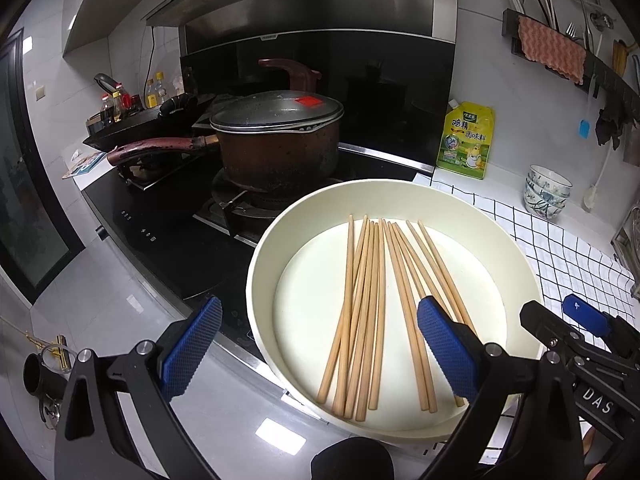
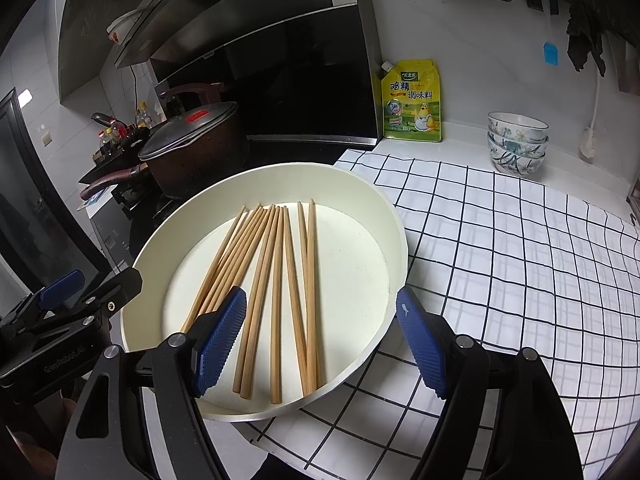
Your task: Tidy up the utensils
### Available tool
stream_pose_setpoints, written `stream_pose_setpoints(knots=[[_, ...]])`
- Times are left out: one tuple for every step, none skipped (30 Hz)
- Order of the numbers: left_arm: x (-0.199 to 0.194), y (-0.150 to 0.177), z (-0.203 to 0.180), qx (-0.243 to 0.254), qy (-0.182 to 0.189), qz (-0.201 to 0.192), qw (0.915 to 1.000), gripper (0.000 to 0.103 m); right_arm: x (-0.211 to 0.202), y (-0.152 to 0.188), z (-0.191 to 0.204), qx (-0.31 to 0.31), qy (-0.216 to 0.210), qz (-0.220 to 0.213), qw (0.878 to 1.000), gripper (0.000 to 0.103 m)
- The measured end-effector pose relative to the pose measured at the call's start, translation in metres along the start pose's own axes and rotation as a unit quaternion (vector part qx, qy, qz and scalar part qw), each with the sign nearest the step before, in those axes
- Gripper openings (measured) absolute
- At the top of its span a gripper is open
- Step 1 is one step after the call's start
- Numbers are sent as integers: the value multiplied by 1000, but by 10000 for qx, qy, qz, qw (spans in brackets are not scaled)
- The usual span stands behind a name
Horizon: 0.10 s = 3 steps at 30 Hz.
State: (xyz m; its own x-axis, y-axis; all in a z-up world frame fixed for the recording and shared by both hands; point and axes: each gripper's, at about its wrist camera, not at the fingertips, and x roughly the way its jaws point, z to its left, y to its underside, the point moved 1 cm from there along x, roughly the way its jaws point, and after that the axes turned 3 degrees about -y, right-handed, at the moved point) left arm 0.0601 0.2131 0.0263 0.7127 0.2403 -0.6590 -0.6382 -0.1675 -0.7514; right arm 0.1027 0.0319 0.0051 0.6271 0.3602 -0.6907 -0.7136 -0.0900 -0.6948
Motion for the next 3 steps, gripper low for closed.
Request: stream_pose_setpoints(knots=[[0,0,0,2,-2,5,10000,97,0,0,0,0,1,-1,10000,74],[0,0,0,0,0,7,10000,97,0,0,0,-1,0,-1,10000,74],[0,0,0,-4,5,11,10000,97,0,0,0,-2,0,-2,10000,74]])
